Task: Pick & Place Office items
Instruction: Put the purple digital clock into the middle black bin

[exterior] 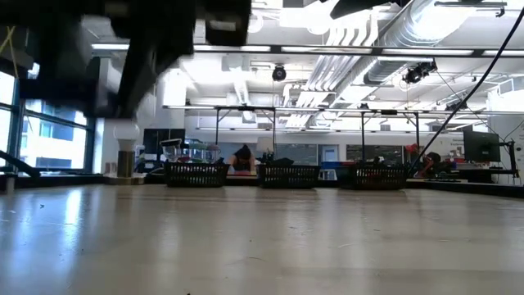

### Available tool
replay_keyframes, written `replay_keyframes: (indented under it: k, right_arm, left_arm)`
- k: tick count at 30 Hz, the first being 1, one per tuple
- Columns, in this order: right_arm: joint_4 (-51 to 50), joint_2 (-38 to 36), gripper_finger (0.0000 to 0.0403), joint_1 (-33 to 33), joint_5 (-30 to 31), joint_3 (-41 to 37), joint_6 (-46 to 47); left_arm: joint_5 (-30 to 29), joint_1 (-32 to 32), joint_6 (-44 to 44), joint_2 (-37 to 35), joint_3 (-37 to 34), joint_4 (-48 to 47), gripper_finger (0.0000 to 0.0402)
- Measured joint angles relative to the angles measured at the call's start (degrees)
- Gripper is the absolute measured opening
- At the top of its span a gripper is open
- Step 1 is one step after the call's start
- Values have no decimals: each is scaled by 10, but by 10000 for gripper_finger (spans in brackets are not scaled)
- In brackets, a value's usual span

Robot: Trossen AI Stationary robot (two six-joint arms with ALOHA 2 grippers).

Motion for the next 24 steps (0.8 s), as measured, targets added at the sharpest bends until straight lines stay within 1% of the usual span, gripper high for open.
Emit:
replay_keyframes:
  k: [2,6,8,11,14,16,22,24]
  right_arm:
    - [-1,0,210,3,0,0,0]
    - [-2,0,210,13,2,0,0]
    - [-2,0,210,19,3,0,0]
    - [-3,0,210,32,5,0,3]
    - [-2,0,210,49,6,0,4]
    - [-1,0,210,61,17,0,4]
    - [0,0,210,87,44,0,4]
    - [-1,0,210,94,54,0,4]
  left_arm:
    - [-6,7,-20,-30,0,-13,155]
    - [-48,27,-52,-84,0,-25,153]
    - [-62,44,-57,-113,0,-25,152]
    - [-66,84,-57,-149,0,-24,151]
    - [-72,136,-58,-171,0,-10,151]
    - [-72,176,-59,-178,0,9,151]
    - [-71,296,-87,-171,0,118,151]
    - [-62,335,-88,-170,0,136,151]
